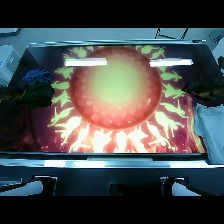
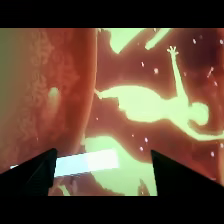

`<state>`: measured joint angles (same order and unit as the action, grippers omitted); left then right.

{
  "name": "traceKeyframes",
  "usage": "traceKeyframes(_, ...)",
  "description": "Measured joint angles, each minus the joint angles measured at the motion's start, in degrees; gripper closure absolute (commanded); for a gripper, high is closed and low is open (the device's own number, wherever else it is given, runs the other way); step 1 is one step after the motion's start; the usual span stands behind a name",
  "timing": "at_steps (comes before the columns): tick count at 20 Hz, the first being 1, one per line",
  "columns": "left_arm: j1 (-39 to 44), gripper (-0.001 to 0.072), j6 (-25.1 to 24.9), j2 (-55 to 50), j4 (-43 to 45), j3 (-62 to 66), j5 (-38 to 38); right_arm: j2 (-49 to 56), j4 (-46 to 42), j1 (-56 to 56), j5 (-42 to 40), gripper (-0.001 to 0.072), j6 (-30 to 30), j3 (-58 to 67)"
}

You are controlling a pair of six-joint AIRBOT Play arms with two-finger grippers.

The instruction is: Fold the clothes and pants, and hang the long-sleeved shirts on hangers.

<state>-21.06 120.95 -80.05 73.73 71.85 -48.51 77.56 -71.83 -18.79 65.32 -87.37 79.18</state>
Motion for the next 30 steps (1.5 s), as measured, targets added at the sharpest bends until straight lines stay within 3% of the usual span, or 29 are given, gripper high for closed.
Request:
traceKeyframes(5,-8.0,-0.0011,-1.9,-3.3,-10.3,-7.7,5.0,0.6,0.1,0.0,2.8,0.0043,0.2,0.0)
traceKeyframes(7,-8.0,-0.0011,-7.8,-6.0,-18.1,-9.4,9.7,0.6,0.3,0.0,4.3,0.0043,0.2,0.0)
traceKeyframes(10,-6.5,-0.0006,-21.0,-9.7,-32.8,-10.6,15.5,0.7,0.5,0.0,7.6,0.0043,0.2,0.0)
traceKeyframes(11,-5.7,0.0126,-25.0,-10.8,-36.8,-10.8,17.2,0.7,0.5,0.0,8.9,0.0043,0.3,0.0)
traceKeyframes(12,-5.0,0.0506,-28.0,-11.5,-40.1,-10.9,19.1,0.7,0.5,0.0,10.4,0.0043,0.3,0.0)
traceKeyframes(13,-4.3,0.0671,-30.1,-12.1,-42.3,-11.0,20.4,0.7,0.6,0.0,11.7,0.0042,0.3,0.0)
traceKeyframes(17,-1.6,0.0681,-36.0,-9.8,-49.0,-11.3,21.9,0.3,0.7,0.0,16.4,0.0043,0.3,0.0)
traceKeyframes(21,5.7,0.0681,-47.1,4.6,-52.5,-11.3,19.8,-1.8,1.0,0.0,17.9,0.0043,0.8,0.0)
traceKeyframes(26,25.9,0.0681,-54.2,25.8,-49.9,-11.7,16.8,-7.7,2.7,0.0,18.6,0.0044,2.1,0.0)
traceKeyframes(30,45.3,0.0681,-53.3,31.3,-47.3,-14.8,17.7,-13.6,3.5,0.0,18.8,0.0044,2.5,0.0)
